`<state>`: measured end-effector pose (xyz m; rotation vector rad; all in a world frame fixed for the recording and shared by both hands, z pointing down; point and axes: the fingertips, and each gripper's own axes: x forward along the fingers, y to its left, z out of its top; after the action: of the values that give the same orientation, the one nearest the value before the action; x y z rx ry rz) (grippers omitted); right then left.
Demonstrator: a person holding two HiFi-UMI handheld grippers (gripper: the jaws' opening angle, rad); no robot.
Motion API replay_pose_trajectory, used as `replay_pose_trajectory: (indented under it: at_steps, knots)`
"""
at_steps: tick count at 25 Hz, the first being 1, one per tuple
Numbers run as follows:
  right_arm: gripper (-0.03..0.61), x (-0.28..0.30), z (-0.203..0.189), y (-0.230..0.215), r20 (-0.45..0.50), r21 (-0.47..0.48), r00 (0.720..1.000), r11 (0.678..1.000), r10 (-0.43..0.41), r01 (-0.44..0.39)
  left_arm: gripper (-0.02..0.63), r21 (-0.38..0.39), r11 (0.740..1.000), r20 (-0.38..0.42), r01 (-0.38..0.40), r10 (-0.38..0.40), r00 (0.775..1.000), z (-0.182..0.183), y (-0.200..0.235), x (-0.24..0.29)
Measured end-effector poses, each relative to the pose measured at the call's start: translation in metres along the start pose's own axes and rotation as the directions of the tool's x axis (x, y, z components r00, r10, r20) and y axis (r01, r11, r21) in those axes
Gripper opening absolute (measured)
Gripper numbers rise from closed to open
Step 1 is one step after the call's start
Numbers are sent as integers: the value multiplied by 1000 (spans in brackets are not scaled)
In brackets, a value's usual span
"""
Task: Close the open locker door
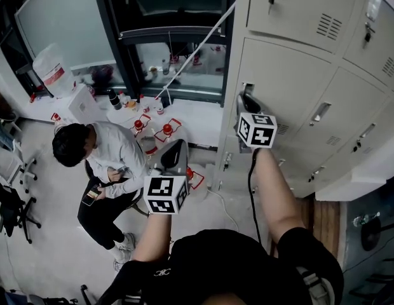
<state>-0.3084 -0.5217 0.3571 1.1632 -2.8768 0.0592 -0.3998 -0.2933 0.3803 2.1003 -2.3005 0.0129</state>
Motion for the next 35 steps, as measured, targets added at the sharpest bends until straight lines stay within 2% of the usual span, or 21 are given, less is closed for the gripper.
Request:
replay_pose_trajectory:
  at_steps: [7,11,15,17,21,24,29,35]
  knots:
    - [60,-34,15,-3,65,-28,998,1000,0,2,0,-9,999,-5,36,-36,999,-2,-20,4]
    - [58,-78,27,4,138,-61,990,998,33,-25,0,-18,998,-5,56,-56,998,-2,-37,10]
    - [57,-129,31,-1,192,-87,981,996,16,1,0,-17,995,1,94,-94,996,-1,-67,17]
    - [57,-152,27,-10,198,-82,980,996,-13,30,0,-14,993,6,113,-113,994,0,-83,20]
    - [14,-193,13,-31,195,-69,977,992,-90,105,0,-8,988,5,151,-151,988,0,-116,27]
    - [12,-218,4,-50,183,-62,975,988,-130,143,0,-4,984,-1,181,-181,984,0,-144,33]
    - [11,-249,-1,-76,172,-46,975,987,-144,154,0,7,975,-12,223,-223,975,-3,-188,36]
    - [11,-268,-4,-89,167,-43,978,990,-128,137,0,20,975,-15,219,-219,976,-2,-216,31]
